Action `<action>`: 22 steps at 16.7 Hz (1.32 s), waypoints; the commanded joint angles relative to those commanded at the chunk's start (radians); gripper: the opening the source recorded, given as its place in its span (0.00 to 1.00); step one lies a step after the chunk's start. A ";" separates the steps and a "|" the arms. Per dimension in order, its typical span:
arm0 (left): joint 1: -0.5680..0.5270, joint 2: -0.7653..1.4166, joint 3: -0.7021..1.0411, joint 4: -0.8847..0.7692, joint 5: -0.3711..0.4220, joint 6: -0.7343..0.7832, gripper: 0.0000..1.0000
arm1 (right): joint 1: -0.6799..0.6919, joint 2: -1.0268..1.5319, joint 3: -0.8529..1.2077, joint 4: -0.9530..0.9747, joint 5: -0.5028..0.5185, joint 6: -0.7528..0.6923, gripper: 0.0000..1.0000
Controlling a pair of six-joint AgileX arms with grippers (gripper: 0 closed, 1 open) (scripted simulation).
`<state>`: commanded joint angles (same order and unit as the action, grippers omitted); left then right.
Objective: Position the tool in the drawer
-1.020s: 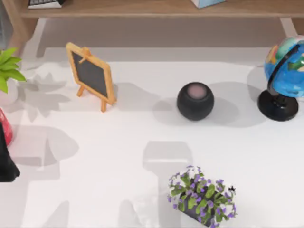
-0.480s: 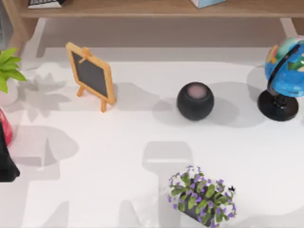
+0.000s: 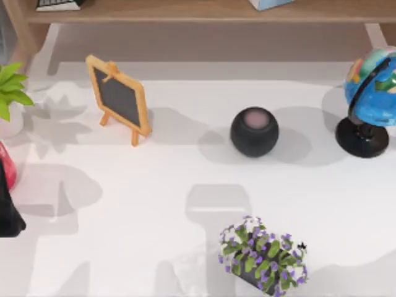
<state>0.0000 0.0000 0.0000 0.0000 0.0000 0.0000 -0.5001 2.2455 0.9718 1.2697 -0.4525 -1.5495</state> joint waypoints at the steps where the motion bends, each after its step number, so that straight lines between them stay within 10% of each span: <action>1: 0.000 0.000 0.000 0.000 0.000 0.000 1.00 | 0.001 0.003 0.003 -0.003 0.002 -0.001 0.00; 14: 0.000 0.000 0.000 0.000 0.000 0.000 1.00 | 0.064 0.127 0.283 -0.157 0.066 -0.001 0.00; 22: 0.000 0.000 0.000 0.000 0.000 0.000 1.00 | 0.064 0.127 0.283 -0.157 0.066 -0.001 0.60</action>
<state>0.0000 0.0000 0.0000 0.0000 0.0000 0.0000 -0.4357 2.3729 1.2550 1.1126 -0.3865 -1.5507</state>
